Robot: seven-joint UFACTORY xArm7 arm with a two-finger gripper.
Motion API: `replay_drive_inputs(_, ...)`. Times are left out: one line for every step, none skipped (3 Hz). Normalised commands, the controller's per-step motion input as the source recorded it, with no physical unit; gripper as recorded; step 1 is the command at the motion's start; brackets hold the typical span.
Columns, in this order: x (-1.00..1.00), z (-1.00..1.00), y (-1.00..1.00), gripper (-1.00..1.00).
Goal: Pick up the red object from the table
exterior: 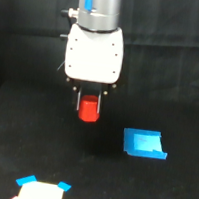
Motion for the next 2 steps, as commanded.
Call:
replay_drive_inputs(-0.06,0.35,0.87,-0.98)
replay_drive_inputs(0.48,-0.23,-0.31,-1.0)
